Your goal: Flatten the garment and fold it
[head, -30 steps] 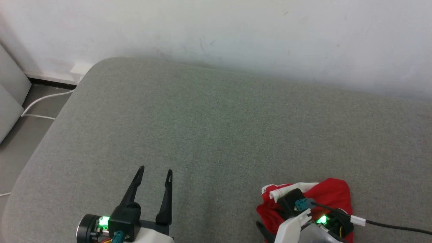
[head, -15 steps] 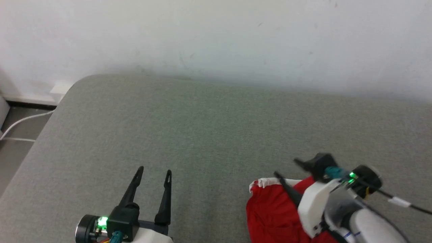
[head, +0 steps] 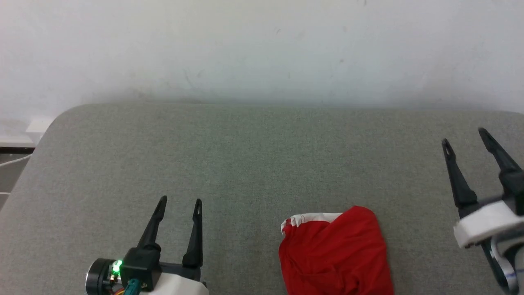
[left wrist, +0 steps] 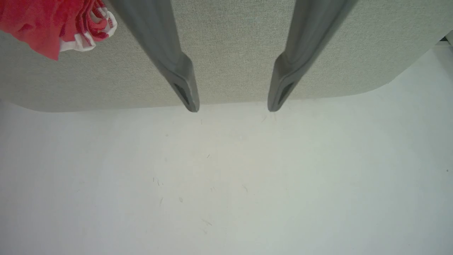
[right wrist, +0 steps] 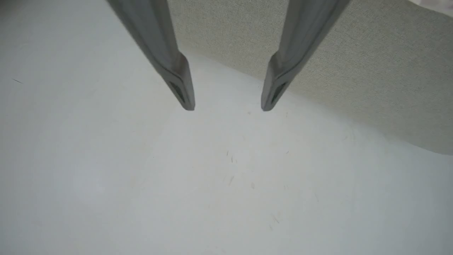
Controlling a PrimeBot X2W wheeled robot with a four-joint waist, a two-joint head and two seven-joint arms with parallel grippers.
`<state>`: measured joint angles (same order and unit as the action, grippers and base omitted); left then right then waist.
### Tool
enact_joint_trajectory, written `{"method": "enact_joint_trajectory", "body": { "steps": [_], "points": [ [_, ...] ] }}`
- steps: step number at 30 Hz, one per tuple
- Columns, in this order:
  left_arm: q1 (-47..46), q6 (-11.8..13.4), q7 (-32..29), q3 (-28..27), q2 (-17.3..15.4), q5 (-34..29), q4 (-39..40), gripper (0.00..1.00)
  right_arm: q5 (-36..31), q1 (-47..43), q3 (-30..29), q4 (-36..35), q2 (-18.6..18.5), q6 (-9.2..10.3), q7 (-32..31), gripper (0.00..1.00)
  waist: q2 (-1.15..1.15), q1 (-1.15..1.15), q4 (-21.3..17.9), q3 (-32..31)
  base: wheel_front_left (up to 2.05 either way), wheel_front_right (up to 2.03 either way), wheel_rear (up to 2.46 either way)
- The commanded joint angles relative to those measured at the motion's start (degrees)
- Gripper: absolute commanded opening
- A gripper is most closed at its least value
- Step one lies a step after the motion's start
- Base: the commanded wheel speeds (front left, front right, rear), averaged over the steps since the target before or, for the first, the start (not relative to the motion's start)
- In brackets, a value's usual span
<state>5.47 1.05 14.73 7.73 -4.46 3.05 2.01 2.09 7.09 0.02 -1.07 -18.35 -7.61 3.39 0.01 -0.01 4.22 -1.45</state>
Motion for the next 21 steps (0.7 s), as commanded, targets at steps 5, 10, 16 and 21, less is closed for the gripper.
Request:
{"method": "enact_joint_trajectory", "body": {
  "steps": [5,10,16,21],
  "points": [
    [0.44,0.0,0.27,-0.83,0.55,0.46,0.45,1.0,-0.69,-7.42,-5.64,-2.5,6.77,0.12,6.33,1.0,-0.01,0.01,-0.56,0.82,0.0,0.0,0.0],
    [1.1,0.08,0.27,-1.42,0.8,0.58,0.7,1.0,-0.9,-12.2,-7.64,-4.53,11.75,0.12,8.73,1.0,-0.01,0.01,-0.51,0.96,0.0,0.0,0.0],
    [1.48,0.03,0.27,-1.65,1.0,0.43,0.98,1.0,-1.27,-14.25,-7.31,-5.19,13.16,0.12,9.19,1.0,-0.01,0.01,-0.47,1.06,0.0,0.0,0.0],
    [1.07,-0.2,0.27,-1.47,1.14,0.11,0.97,1.0,-0.51,-15.09,-5.92,-5.98,12.69,0.12,5.77,1.0,-0.01,0.01,-0.06,1.57,0.0,0.0,0.0]
  ]
}}
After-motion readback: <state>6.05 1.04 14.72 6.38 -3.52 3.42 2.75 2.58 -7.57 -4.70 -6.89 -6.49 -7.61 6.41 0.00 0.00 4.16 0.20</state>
